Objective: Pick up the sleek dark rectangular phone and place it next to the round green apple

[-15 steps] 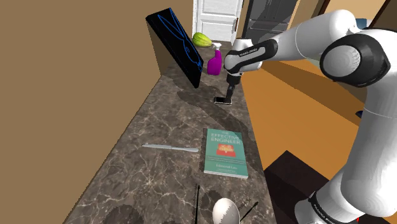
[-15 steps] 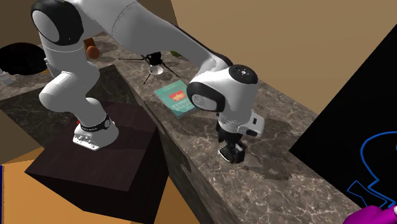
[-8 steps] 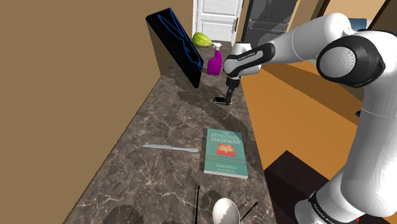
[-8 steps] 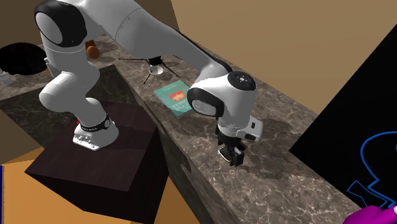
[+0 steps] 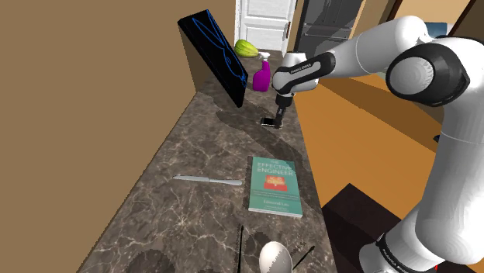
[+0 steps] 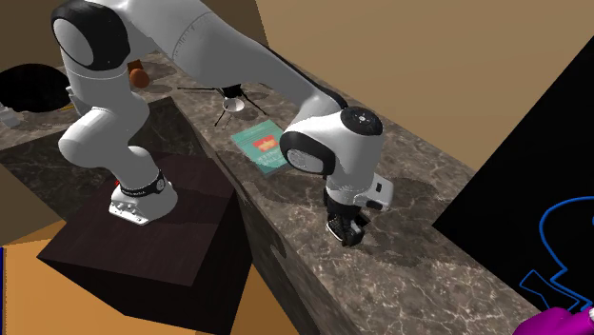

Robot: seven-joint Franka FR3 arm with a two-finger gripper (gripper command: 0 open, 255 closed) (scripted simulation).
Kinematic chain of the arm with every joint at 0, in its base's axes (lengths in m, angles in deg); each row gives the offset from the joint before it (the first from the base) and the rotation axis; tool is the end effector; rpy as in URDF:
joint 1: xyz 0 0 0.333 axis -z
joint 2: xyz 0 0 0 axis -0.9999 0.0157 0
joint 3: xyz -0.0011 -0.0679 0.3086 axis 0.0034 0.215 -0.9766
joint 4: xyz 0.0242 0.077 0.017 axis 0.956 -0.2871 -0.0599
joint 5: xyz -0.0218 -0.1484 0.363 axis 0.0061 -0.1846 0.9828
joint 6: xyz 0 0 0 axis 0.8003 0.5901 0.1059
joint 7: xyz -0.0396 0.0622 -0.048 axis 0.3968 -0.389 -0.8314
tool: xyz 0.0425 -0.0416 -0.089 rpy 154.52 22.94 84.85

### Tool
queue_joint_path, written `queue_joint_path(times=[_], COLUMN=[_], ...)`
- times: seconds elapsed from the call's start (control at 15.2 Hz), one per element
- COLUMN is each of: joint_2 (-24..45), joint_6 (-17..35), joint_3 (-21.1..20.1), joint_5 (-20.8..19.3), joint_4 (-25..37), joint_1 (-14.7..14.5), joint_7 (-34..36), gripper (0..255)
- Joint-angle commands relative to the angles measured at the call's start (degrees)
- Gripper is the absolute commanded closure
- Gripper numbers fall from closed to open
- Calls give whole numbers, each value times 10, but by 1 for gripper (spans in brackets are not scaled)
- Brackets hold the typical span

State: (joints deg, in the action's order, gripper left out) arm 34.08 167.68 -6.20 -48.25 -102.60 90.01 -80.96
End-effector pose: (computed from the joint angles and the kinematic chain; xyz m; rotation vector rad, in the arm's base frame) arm 0.6299 -0.1097 0.3319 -2.9984 -0.8879 -0.0103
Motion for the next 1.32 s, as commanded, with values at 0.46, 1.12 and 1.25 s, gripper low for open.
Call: queue_joint_path(times=[0.46,1.12,1.25], joint_2=[-11,-42,-47], joint_6=[-19,-85,-99], joint_3=[1,4,5], joint_5=[-3,-11,-12], joint_4=[8,44,53], joint_1=[-1,-2,-3], joint_7=[2,8,9], gripper=[255,255,255])
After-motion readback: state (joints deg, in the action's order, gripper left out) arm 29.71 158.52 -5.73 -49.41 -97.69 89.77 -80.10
